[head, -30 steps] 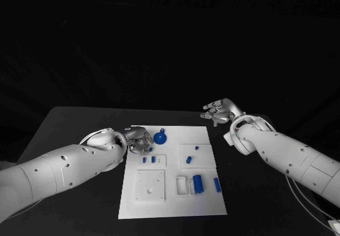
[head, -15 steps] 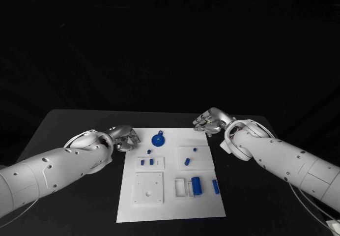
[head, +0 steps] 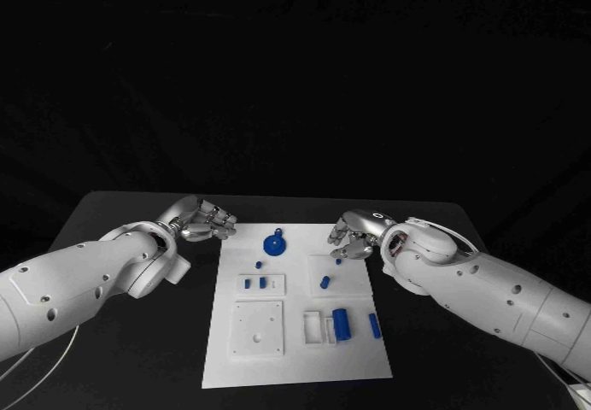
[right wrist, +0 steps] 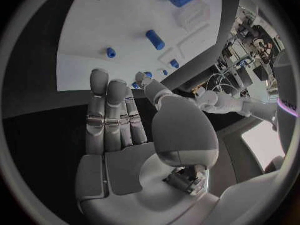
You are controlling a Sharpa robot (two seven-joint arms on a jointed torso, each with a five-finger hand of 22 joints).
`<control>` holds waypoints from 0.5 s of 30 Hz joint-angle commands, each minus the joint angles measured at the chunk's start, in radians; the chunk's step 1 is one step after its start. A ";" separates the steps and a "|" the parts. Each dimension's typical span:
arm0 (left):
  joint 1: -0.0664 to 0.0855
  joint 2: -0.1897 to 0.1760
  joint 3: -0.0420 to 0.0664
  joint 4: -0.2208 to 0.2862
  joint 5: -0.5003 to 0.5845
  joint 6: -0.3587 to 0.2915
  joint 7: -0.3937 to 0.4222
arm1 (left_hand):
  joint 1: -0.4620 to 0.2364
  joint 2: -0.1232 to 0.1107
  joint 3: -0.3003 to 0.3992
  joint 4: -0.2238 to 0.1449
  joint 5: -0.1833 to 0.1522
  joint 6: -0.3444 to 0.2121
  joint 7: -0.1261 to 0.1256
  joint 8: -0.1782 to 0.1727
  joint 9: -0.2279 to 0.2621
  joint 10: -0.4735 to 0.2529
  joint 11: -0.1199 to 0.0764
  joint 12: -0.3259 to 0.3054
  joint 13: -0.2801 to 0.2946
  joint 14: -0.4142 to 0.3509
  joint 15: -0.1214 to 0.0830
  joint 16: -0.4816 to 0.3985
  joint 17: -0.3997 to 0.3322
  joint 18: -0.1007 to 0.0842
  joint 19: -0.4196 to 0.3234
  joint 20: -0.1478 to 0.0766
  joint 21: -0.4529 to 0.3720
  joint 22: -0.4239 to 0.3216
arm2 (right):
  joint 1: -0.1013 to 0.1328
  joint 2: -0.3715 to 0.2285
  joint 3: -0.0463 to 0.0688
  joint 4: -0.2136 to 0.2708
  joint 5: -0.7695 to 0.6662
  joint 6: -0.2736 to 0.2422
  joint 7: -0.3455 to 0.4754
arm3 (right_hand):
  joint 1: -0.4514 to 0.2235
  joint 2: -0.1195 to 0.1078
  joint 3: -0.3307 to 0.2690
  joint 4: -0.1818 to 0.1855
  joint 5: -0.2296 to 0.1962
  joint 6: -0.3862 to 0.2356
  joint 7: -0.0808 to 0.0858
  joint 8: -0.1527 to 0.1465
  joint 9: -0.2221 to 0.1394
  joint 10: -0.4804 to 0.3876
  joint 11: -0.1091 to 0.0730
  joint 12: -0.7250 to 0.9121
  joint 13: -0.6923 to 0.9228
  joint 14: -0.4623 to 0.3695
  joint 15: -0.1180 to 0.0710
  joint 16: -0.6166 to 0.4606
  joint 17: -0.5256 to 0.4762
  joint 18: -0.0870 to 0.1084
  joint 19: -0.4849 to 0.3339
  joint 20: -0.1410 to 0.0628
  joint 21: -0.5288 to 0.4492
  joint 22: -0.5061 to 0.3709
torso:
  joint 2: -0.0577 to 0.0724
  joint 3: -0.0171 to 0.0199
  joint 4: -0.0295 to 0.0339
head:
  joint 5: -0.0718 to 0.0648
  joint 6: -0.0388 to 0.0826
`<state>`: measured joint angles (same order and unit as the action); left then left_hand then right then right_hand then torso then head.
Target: Assemble the parts on the task board
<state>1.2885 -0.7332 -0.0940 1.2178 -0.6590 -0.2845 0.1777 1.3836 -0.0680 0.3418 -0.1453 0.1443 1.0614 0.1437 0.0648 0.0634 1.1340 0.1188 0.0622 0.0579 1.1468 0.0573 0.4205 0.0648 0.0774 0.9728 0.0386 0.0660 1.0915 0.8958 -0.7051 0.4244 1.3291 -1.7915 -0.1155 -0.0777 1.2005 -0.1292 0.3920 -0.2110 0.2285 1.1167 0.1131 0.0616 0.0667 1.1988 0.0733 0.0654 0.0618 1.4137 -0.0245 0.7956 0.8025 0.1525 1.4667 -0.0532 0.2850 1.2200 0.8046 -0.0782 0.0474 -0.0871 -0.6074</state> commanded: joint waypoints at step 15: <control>0.013 -0.041 0.003 0.078 0.343 0.001 0.179 | -0.016 0.010 -0.105 0.012 0.046 -0.018 0.000 -0.001 0.000 -0.042 0.017 -0.002 0.000 0.030 0.054 -0.357 0.007 -0.053 -0.032 0.058 0.002 -0.728 | -0.016 0.020 -0.026 -0.015 -0.232 0.050 -0.087 | 0.017 -0.024 0.003 0.015 -0.024 -0.016 -0.001 0.001 -0.001 -0.030 0.006 -0.006 -0.002 0.006 0.009 0.017 -0.037 0.018 0.039 0.017 0.042 -0.066 | 0.002 0.0006 -0.0022 | 0.007 -0.003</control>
<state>1.2989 -0.7735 -0.0922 1.2913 -0.3894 -0.2817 0.3025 1.3736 -0.0657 0.2416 -0.1334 0.1869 1.0483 0.1389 0.0648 0.0632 1.0970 0.1343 0.0622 0.0578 1.1808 0.1128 0.0696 0.0716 0.0303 0.9345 0.0973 0.0629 0.3862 0.8814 -0.6868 0.4002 1.3167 -1.9788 -0.0852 -0.1481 1.2151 -0.1516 0.3915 -0.1957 0.2091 1.1021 0.1134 0.0616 0.0667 1.1702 0.0805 0.0654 0.0612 1.4188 -0.0197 0.8075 0.7663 0.1617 1.4630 -0.0424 0.3209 1.1552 0.8062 -0.0778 0.0463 -0.0815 -0.6094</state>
